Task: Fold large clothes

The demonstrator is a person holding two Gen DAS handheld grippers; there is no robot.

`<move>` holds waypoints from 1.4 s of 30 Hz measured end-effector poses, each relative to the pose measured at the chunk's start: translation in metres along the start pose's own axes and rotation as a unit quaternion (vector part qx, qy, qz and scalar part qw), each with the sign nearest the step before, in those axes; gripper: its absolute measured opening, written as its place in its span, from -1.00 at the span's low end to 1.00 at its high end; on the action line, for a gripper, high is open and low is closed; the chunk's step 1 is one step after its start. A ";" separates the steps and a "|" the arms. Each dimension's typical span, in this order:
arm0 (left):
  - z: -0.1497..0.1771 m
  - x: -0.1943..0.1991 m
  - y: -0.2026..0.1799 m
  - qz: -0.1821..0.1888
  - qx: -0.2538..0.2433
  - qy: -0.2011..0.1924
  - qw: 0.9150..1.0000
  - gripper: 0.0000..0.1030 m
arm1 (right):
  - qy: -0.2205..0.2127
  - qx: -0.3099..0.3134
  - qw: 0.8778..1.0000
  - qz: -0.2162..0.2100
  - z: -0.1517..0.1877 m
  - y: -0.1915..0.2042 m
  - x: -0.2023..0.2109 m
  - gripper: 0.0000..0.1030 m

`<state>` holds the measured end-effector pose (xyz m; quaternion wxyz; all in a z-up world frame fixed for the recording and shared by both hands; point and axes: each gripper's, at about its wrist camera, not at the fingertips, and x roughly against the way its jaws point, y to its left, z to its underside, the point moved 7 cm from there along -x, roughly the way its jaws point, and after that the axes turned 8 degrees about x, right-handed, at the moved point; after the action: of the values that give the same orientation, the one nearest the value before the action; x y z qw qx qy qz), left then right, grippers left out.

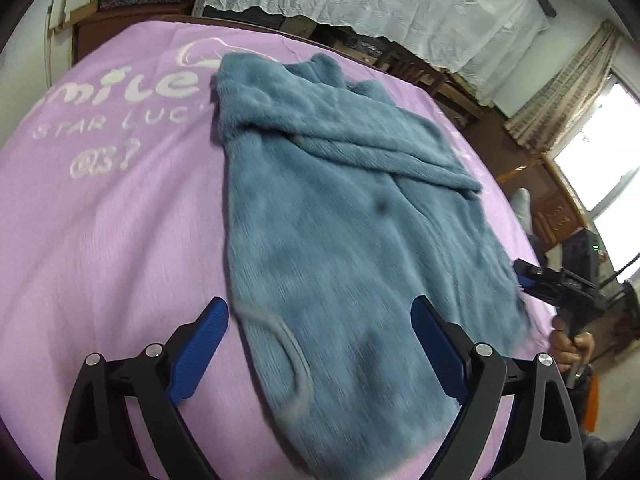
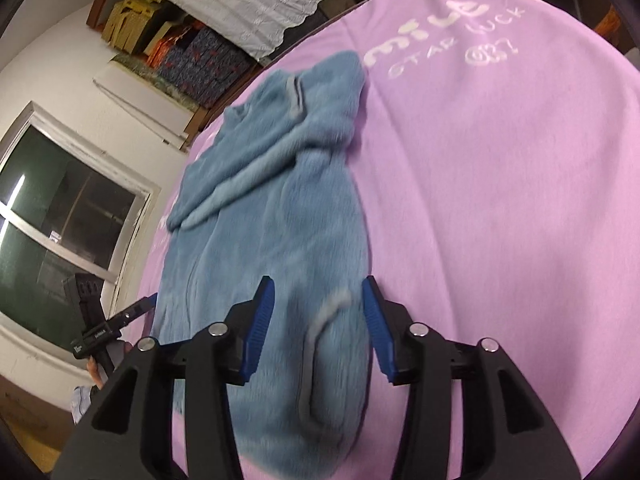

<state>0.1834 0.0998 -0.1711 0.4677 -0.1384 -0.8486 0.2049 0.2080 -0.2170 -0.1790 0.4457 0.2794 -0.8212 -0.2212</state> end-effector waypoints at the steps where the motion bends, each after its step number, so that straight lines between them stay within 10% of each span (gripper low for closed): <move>1: 0.009 0.005 -0.002 0.008 0.000 0.003 1.000 0.78 | 0.002 -0.001 1.000 -0.008 0.006 0.002 0.003 -0.11; 16: 0.045 0.012 -0.024 0.097 0.007 0.030 0.995 0.54 | 0.018 0.006 0.998 -0.062 0.057 0.028 0.025 -0.10; 28: 0.047 0.013 -0.006 0.081 0.023 0.025 0.996 -0.64 | 0.019 0.013 0.999 -0.047 0.057 0.027 0.017 -0.54; 42: 0.017 0.046 -0.022 0.097 0.004 -0.038 0.995 -0.70 | -0.027 -0.002 0.994 -0.104 0.032 0.042 0.041 -0.70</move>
<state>0.1440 0.0969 -0.1348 0.4132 -0.2100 -0.8478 0.2577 0.1510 -0.2088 -0.1450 0.3989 0.3561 -0.7989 -0.2756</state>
